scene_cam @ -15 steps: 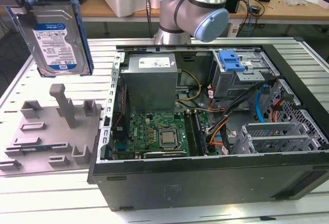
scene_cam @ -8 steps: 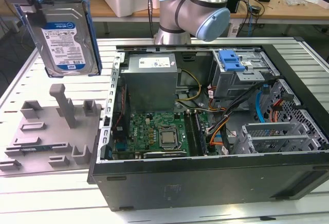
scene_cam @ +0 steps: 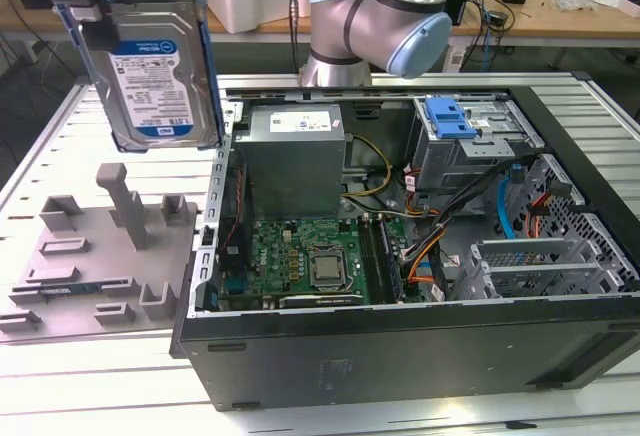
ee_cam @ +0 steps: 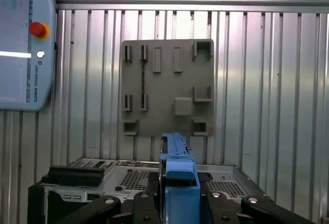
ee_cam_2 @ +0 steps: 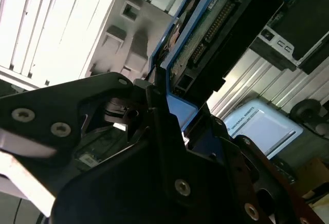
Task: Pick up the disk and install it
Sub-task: 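Pick up the disk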
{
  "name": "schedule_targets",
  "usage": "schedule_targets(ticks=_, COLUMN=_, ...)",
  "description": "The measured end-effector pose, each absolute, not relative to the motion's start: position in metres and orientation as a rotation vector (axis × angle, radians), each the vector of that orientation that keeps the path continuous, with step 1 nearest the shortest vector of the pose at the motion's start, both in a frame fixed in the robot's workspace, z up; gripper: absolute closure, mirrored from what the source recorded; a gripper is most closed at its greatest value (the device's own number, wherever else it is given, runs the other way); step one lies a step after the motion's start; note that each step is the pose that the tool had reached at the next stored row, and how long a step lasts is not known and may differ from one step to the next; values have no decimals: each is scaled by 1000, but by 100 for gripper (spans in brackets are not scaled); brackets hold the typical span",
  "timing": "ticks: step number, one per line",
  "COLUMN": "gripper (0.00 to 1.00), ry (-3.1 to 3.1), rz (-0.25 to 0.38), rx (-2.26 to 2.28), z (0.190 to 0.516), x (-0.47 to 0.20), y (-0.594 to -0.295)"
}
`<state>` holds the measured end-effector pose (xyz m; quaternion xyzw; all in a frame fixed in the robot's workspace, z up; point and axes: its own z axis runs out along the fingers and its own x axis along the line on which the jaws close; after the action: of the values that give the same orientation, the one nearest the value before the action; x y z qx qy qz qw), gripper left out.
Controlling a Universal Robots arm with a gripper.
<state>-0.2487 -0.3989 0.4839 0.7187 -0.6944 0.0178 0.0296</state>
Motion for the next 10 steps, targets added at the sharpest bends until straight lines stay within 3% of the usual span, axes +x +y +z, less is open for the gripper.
schedule_targets(ticks=10, gripper=64, ry=-2140, rz=52, rx=2215, z=489, x=-208, y=-422)
